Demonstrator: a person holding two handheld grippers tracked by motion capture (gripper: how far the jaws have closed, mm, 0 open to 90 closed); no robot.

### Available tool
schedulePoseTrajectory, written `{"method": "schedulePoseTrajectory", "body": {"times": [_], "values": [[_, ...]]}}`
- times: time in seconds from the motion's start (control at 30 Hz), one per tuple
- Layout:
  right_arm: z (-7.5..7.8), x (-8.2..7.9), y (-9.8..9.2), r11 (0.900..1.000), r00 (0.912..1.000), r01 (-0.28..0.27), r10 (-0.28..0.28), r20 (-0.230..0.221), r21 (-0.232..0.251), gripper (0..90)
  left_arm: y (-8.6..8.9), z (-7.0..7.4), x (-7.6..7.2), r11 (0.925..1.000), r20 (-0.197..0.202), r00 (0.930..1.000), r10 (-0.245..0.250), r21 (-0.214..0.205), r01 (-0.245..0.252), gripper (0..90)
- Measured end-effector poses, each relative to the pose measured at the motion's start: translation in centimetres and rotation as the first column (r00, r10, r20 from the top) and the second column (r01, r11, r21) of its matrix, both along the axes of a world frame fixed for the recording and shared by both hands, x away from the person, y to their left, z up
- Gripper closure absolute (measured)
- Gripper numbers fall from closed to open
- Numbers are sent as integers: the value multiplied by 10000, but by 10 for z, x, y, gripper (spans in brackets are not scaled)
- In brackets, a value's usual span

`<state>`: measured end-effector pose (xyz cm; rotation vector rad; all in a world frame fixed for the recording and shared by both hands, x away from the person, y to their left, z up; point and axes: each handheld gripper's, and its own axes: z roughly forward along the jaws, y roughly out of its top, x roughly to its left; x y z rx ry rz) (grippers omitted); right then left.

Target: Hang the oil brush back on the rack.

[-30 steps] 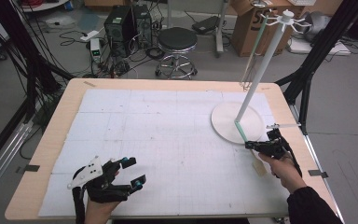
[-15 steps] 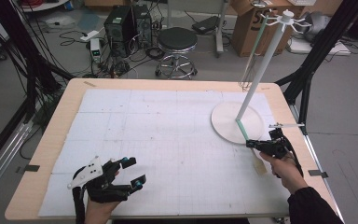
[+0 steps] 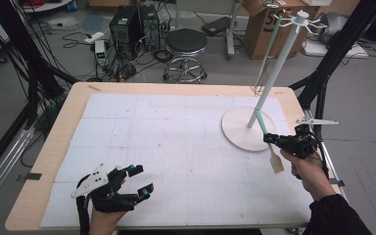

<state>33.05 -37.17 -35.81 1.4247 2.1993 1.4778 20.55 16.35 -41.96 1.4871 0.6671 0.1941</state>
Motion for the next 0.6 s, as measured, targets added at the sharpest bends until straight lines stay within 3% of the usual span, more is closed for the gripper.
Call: {"method": "schedulePoseTrajectory", "body": {"times": [0.33,0.6], "values": [[56,-3,-3,9988,9935,-2,-54,1141,488,824,0,0,0,10000,2,10000,-2,12,2,249],[100,-3,-4,9947,9795,47,-252,2000,1022,823,0,0,0,10000,25,10000,3,-6,-3,249]]}}
